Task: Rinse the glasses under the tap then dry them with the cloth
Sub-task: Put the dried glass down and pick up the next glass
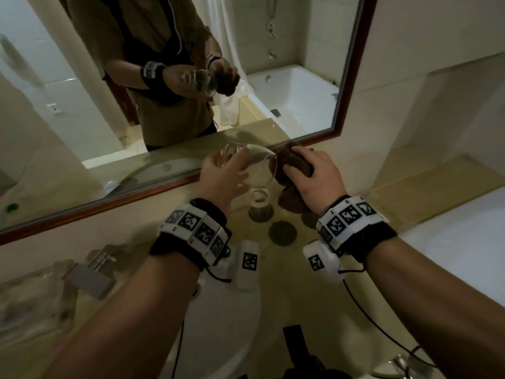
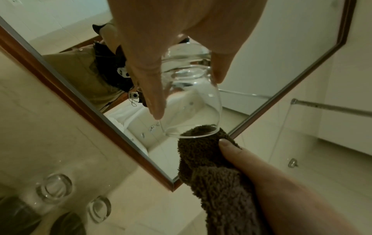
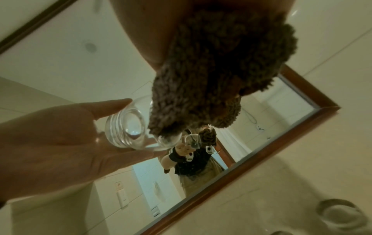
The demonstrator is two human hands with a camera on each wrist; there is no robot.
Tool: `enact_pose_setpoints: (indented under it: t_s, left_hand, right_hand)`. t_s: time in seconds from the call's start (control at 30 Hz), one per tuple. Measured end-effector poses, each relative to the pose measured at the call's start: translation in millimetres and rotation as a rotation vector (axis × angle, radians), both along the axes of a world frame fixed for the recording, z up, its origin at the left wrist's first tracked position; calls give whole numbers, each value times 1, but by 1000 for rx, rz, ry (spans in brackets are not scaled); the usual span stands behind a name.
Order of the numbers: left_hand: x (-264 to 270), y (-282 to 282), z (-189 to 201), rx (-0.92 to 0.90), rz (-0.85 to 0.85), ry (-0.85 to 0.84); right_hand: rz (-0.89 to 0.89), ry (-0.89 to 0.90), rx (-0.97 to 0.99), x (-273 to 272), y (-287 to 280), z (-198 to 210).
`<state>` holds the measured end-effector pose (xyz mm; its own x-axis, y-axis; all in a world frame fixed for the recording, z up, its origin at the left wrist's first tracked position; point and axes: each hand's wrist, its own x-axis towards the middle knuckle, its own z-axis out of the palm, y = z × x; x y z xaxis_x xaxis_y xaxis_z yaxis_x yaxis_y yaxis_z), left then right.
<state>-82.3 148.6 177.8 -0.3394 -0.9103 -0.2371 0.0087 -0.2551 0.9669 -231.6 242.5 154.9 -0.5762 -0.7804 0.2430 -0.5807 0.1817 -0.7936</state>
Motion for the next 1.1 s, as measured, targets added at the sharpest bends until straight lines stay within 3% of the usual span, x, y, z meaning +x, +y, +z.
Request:
enact_pose_setpoints:
  t_s: [0.27,0.37,0.57,1.1]
  left_hand:
    - [-81,14,-34,-42,-63,-174]
    - [-107,18,-53,-133,-104,-301]
    - [-148,16,-98,-145,-133,-486]
    - [-216,3,-207,-168,-250,-505]
  right_hand:
    - [-98,-31,60,-81,22,-33]
    - [-126,-70,63,-108,27,-48]
    - [-193,-156,159,-153,32,-89]
    - [-259,-268,328,-202,37,-174]
